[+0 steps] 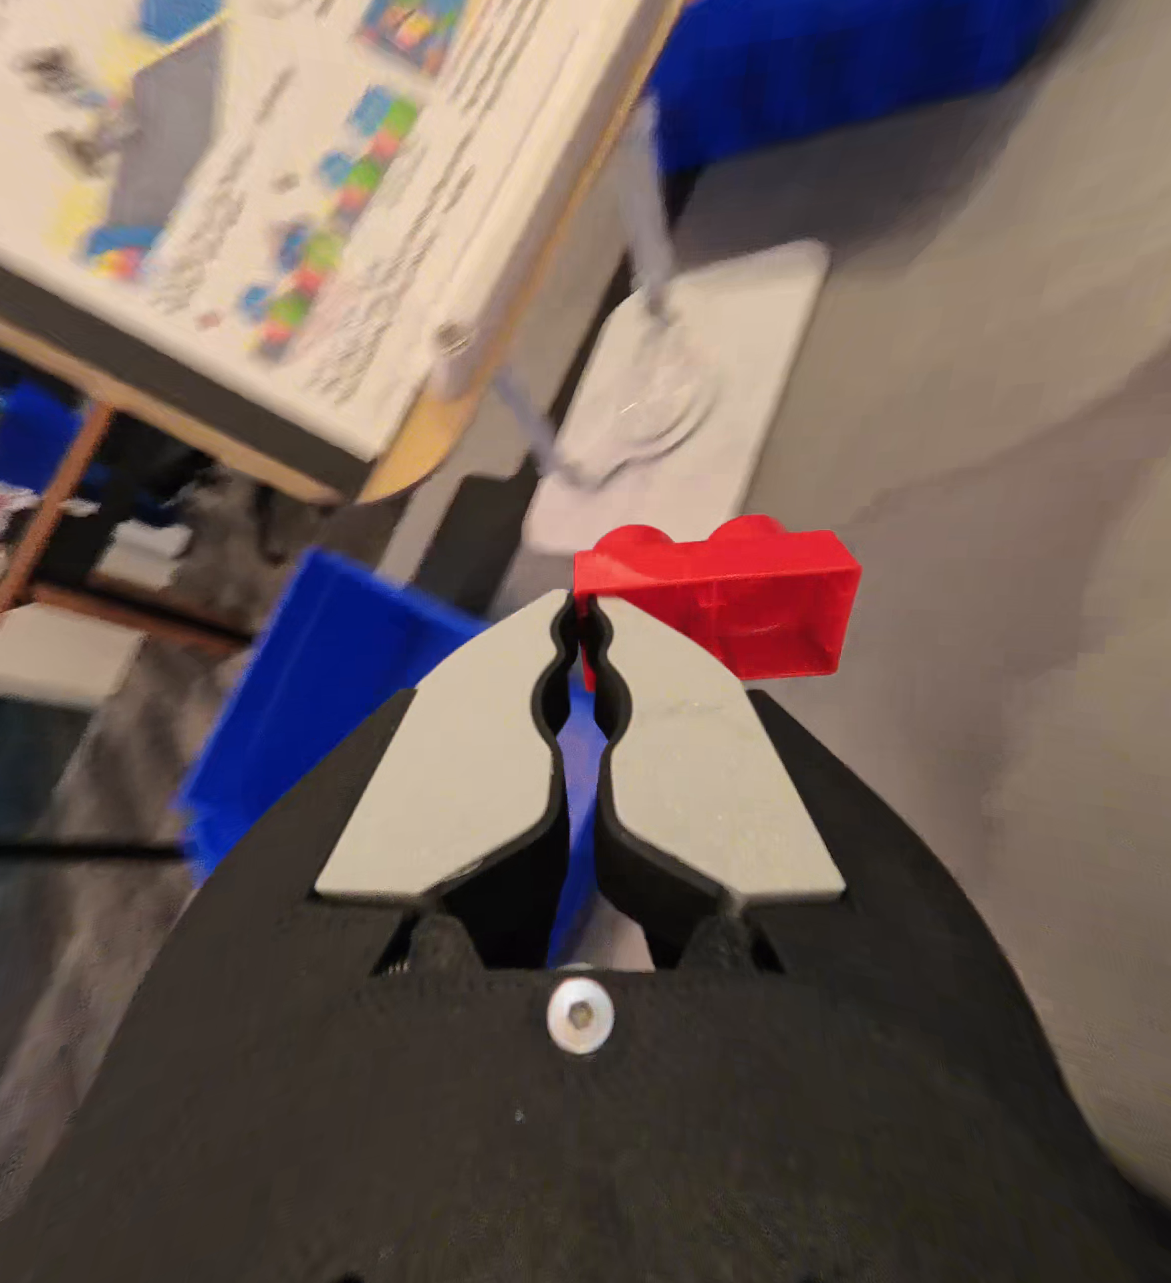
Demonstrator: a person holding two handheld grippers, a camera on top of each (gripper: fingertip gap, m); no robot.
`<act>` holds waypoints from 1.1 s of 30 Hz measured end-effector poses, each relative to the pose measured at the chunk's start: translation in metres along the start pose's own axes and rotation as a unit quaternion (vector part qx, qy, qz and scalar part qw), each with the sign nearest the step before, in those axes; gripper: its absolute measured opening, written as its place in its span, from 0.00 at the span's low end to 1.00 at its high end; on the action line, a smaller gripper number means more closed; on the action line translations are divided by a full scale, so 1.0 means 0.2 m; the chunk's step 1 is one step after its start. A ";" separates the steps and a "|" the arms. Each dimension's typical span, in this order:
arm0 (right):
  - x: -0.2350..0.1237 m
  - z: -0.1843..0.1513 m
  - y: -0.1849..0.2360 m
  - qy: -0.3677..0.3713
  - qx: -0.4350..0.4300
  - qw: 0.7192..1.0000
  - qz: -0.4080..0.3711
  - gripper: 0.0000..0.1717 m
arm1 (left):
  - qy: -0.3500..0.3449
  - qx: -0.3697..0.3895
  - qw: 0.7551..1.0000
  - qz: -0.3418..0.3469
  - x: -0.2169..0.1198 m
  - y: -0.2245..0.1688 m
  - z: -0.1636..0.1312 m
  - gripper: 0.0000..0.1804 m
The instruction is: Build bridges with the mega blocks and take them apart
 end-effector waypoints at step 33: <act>-0.02 -0.01 0.03 -0.007 0.002 1.000 0.013 0.09 | 0.130 -0.065 0.989 0.027 0.05 0.32 -0.34 0.17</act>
Point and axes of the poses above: each gripper's, where its closed fingertips meet, x out along the fingers, z out of its top, y = z × x across the jaws, the point moved 2 cm from there along -x, back along the fingers, and after that the axes turned 1 degree about -y, right-handed, at the moved point
